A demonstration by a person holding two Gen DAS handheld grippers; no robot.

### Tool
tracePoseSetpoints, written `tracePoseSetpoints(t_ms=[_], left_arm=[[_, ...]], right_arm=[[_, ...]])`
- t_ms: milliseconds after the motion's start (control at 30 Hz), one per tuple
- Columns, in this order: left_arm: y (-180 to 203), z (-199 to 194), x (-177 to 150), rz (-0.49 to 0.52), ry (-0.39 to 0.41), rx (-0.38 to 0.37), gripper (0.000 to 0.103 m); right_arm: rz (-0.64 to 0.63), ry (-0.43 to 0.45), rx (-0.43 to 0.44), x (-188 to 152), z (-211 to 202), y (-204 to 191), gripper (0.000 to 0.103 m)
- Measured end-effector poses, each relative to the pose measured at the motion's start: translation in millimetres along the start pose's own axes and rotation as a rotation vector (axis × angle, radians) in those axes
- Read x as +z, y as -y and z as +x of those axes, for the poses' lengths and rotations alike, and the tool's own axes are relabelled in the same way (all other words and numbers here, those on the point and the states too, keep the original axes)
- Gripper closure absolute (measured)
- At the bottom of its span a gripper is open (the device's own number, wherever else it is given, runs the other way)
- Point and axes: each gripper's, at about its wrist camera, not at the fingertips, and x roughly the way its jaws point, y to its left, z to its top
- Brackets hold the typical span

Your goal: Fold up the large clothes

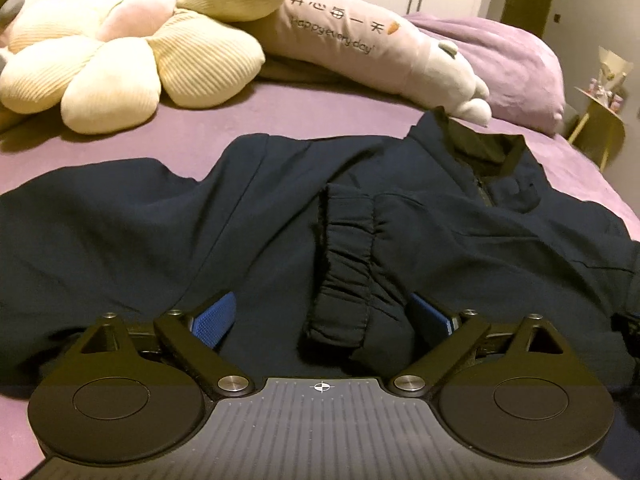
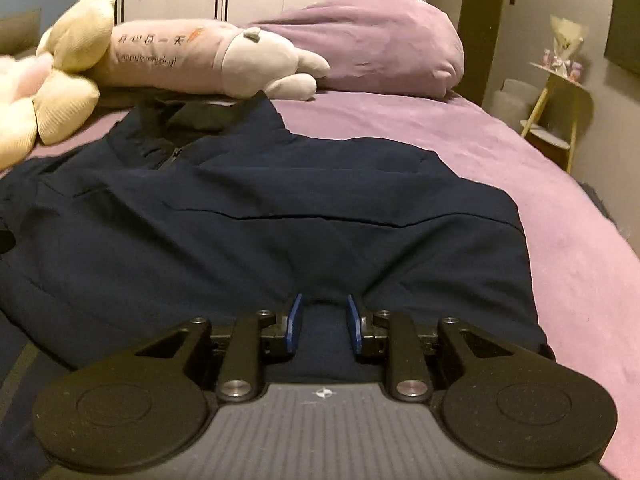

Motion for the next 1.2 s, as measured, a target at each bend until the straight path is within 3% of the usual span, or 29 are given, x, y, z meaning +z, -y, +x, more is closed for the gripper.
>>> tracePoseSetpoints(t_ms=[100, 167, 267, 400, 467, 567, 733, 867, 967, 1000, 1067, 1100, 1200], left_arm=[[-18, -21, 2, -0.079, -0.004, -0.036, 0.006], [-47, -45, -2, -0.187, 0.010, -0.081, 0.006], [-105, -85, -17, -0.338, 0.050, -0.134, 0.003], [-195, -128, -41, -0.487, 0.138, 0.026, 0.000], [-239, -137, -51, -0.597, 0.138, 0.112, 0.000], [-294, -148, -67, -0.773, 0.167, 0.122, 0.001], [-344, -157, -82, -0.870, 0.213, 0.182, 0.007], [-375, -155, -93, -0.969, 0.265, 0.193, 0.020], [-393, -149, -89, -1.012, 0.290, 0.211, 0.031], [-396, -147, -87, -1.019, 0.294, 0.210, 0.038], [-407, -142, -84, -1.043, 0.290, 0.206, 0.060], [-412, -138, -84, -1.060, 0.277, 0.213, 0.081], [-425, -139, -90, -1.118, 0.272, 0.165, 0.088]], right_arm=[[-0.073, -0.025, -0.049, 6, -4, -10, 0.080], [-0.054, -0.027, -0.079, 17, -12, -17, 0.080], [0.012, 0.073, -0.029, 31, -41, -38, 0.081], [0.004, 0.131, 0.184, 40, -59, -107, 0.081], [-0.051, 0.139, 0.262, 38, -58, -154, 0.092], [-0.137, 0.137, 0.321, 34, -50, -222, 0.094], [-0.159, 0.123, 0.413, 35, -38, -294, 0.095], [-0.226, 0.041, 0.376, 17, -2, -321, 0.095], [-0.200, 0.059, 0.396, 16, -1, -316, 0.095], [-0.196, 0.060, 0.399, 16, 0, -315, 0.095], [-0.201, 0.065, 0.395, 15, -1, -315, 0.095], [-0.205, 0.068, 0.392, 15, -1, -316, 0.095], [-0.209, 0.072, 0.390, 18, -6, -315, 0.095]])
